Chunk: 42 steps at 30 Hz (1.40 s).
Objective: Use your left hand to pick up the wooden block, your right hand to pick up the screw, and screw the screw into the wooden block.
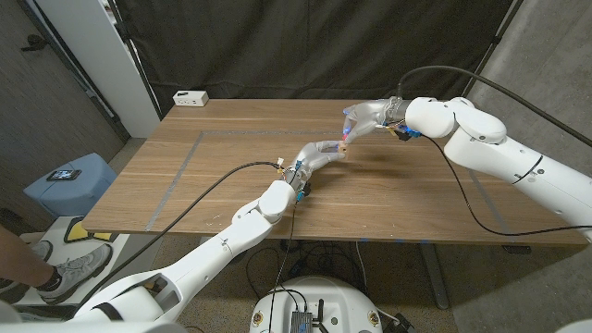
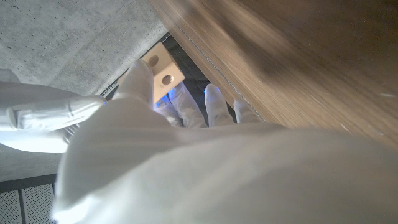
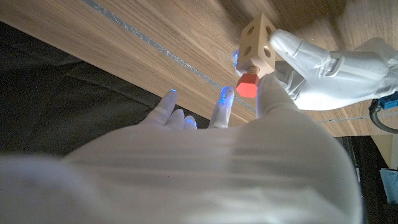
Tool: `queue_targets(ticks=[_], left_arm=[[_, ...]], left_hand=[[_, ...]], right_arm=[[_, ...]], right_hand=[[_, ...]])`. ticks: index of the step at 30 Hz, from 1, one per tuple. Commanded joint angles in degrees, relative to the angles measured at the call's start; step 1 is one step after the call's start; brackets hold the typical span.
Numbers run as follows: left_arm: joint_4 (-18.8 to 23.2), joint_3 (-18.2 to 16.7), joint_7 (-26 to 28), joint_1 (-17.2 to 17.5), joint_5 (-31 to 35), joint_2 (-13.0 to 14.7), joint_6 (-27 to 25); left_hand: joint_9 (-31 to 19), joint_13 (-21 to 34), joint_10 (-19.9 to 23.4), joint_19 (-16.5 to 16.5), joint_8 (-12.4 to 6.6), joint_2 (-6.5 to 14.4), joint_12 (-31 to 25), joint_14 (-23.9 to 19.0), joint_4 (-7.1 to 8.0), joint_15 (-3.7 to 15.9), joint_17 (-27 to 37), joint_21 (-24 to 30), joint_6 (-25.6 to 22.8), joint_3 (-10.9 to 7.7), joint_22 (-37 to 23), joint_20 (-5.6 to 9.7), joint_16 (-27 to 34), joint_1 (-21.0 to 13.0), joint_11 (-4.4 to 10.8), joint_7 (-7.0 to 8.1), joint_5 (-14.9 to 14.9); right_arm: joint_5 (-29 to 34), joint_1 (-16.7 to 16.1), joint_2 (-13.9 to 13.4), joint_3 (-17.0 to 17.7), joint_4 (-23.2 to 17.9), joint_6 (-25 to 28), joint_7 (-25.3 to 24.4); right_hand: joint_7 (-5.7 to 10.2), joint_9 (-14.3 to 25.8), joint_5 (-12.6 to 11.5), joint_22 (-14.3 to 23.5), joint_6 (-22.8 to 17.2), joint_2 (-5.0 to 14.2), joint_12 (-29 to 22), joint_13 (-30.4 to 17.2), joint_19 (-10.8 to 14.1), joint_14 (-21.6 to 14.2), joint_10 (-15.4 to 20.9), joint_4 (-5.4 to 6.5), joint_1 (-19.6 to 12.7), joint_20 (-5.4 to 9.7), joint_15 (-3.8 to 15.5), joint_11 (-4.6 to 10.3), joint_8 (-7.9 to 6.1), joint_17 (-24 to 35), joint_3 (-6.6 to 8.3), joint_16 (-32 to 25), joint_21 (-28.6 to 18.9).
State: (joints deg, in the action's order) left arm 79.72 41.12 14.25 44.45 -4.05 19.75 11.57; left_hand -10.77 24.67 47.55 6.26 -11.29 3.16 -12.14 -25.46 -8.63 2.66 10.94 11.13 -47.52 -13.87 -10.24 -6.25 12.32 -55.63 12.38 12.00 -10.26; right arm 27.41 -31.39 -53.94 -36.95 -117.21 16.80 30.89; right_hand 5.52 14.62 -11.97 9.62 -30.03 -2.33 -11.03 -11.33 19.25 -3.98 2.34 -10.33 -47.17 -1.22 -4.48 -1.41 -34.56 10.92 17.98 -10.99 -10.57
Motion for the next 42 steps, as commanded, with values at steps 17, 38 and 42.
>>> queue_targets(ticks=[17, 38, 42], left_arm=[[-1.8, 0.1, -0.4, -1.0, -0.4, -0.6, 0.1], [-1.2, 0.2, -0.2, -0.7, -0.3, -0.5, -0.3], [-0.9, 0.2, -0.2, -0.6, -0.3, -0.4, -0.3]], left_hand=[[-0.3, 0.2, 0.0, 0.1, -0.41, 0.5, 0.0, -0.1, 0.15, 5.02, 0.0, 0.4, -0.4, 0.02, -0.2, -0.37, -0.1, -0.1, 0.23, -0.11, -0.5], [-0.3, 0.2, 0.0, 0.1, -0.46, 0.5, -0.1, -0.1, 0.23, 5.03, 0.0, 0.5, -0.5, 0.05, -0.2, -0.35, -0.1, 0.0, 0.23, -0.11, -0.4], [-0.3, 0.2, 0.0, 0.1, -0.44, 0.6, 0.0, -0.1, 0.24, 4.99, 0.0, 0.4, -0.5, 0.04, -0.2, -0.39, -0.1, 0.0, 0.22, -0.03, -0.5]], right_arm=[[0.8, 0.7, 1.1, -0.6, 1.8, -1.0, -0.2], [1.6, -0.1, 1.3, -0.6, 1.5, -0.5, -1.4], [1.8, -0.5, 1.2, -0.5, 1.1, -0.3, -1.6]], right_hand=[[-0.14, -0.7, 0.1, 0.0, -5.3, 0.26, -0.6, -0.2, 1.1, -0.7, 1.5, 0.54, -2.2, 0.33, 0.66, 1.05, -1.57, 0.1, 1.78, -0.6, -0.5], [-0.31, -0.4, 0.5, 0.0, -9.1, 0.19, -1.0, -0.2, 2.1, -1.8, 3.3, 0.82, -2.8, 0.6, 1.38, 1.57, -3.37, 0.2, 2.38, -0.9, -0.7], [-0.3, -0.2, 0.5, 0.0, -9.6, 0.14, -1.0, -0.1, 2.4, -2.2, 3.7, 0.87, -2.8, 0.67, 1.56, 1.7, -3.7, 0.2, 2.44, -1.0, -0.8]])
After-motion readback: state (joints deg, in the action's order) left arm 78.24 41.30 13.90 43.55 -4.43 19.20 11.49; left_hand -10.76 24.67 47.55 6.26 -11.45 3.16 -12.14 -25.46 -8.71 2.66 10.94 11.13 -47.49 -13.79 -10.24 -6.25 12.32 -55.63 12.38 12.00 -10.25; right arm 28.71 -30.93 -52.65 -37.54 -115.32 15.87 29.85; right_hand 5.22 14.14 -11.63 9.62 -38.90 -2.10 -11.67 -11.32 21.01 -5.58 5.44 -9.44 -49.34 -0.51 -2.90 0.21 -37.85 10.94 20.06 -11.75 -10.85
